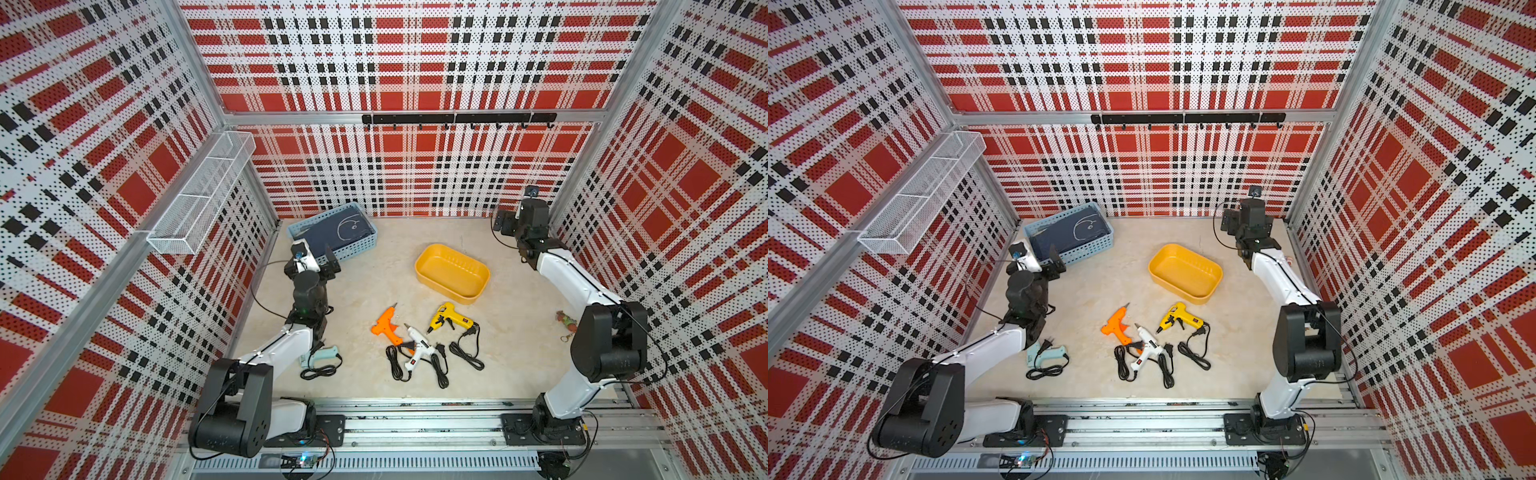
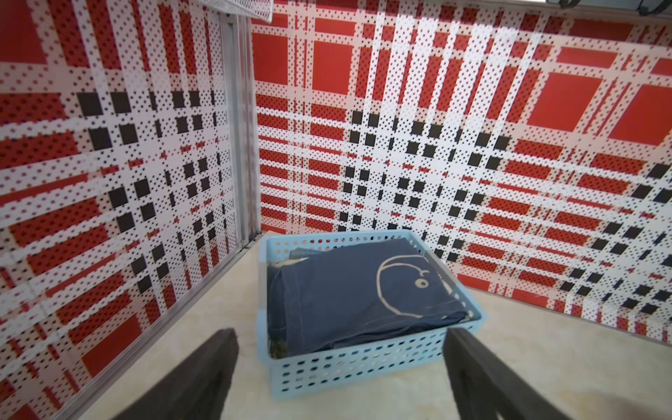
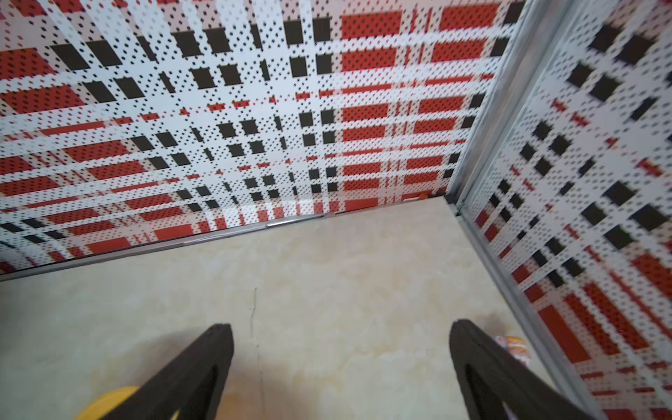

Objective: Put the hot melt glue gun into the storage box
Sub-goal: Adjust the storage box at the center of the board.

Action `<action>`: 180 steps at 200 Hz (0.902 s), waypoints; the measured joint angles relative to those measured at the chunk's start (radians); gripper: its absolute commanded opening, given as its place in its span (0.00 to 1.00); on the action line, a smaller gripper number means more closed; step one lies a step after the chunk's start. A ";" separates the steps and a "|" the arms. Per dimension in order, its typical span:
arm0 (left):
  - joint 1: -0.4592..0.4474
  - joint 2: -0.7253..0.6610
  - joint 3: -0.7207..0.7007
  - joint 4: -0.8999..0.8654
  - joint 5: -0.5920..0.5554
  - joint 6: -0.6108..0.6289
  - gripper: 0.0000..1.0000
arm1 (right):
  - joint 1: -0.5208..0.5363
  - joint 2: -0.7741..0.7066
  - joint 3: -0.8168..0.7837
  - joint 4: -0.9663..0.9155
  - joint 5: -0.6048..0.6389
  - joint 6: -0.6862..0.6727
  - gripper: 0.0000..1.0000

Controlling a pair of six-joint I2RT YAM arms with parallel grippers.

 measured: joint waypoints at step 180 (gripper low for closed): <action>-0.235 0.184 0.443 -0.877 -0.006 -0.144 0.52 | 0.126 0.229 -0.082 -0.634 -0.329 0.650 0.65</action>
